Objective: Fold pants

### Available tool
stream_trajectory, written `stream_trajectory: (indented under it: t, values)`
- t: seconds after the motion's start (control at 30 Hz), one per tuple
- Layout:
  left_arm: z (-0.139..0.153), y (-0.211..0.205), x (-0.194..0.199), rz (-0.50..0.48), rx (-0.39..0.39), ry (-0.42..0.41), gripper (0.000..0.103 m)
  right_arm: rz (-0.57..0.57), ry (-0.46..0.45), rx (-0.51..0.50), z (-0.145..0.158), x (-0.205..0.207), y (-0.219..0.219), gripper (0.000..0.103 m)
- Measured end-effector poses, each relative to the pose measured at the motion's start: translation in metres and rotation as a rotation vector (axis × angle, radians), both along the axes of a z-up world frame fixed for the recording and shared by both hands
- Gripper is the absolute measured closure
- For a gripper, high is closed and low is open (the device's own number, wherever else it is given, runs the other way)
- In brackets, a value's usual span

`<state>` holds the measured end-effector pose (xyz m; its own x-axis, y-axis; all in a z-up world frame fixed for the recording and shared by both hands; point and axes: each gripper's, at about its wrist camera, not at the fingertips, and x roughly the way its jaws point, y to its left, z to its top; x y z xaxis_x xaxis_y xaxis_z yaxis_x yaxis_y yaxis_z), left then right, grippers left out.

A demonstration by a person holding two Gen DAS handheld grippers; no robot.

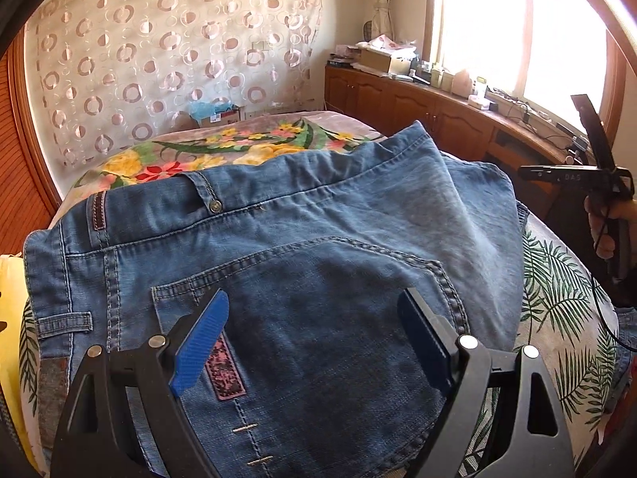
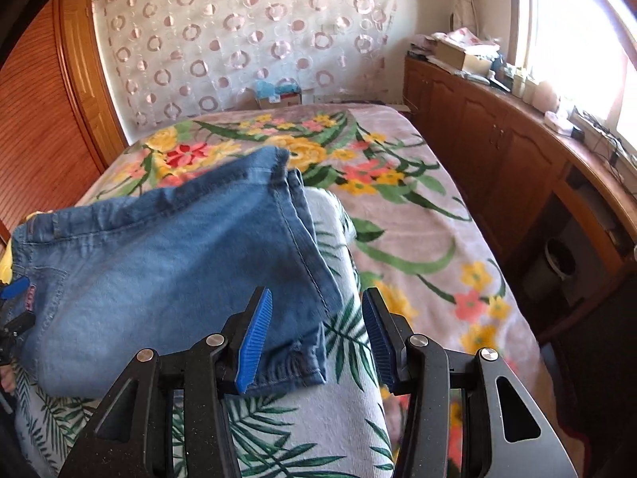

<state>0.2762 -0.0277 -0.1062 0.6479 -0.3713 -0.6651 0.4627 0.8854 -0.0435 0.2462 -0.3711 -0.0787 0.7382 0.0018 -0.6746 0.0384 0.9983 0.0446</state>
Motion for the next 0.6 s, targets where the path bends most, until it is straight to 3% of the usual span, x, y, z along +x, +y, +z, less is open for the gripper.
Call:
stream_trajectory:
  t: [0.43,0.5,0.57,0.6]
  values:
    - [-0.013,-0.001,0.005,0.006,0.009,0.033,0.016,-0.011,0.065,0.054,-0.007,0.028,-0.001,0.054]
    - [-0.013,-0.002,0.006,0.006,0.014,0.032,0.016,0.007,0.071,0.059,-0.006,0.028,-0.001,0.067]
    - [-0.013,-0.002,0.006,0.006,0.012,0.034,0.016,0.002,0.061,0.042,-0.002,0.025,-0.002,0.087]
    - [-0.013,-0.002,0.006,0.006,0.011,0.036,0.016,0.011,0.054,0.044,-0.001,0.022,-0.001,0.090]
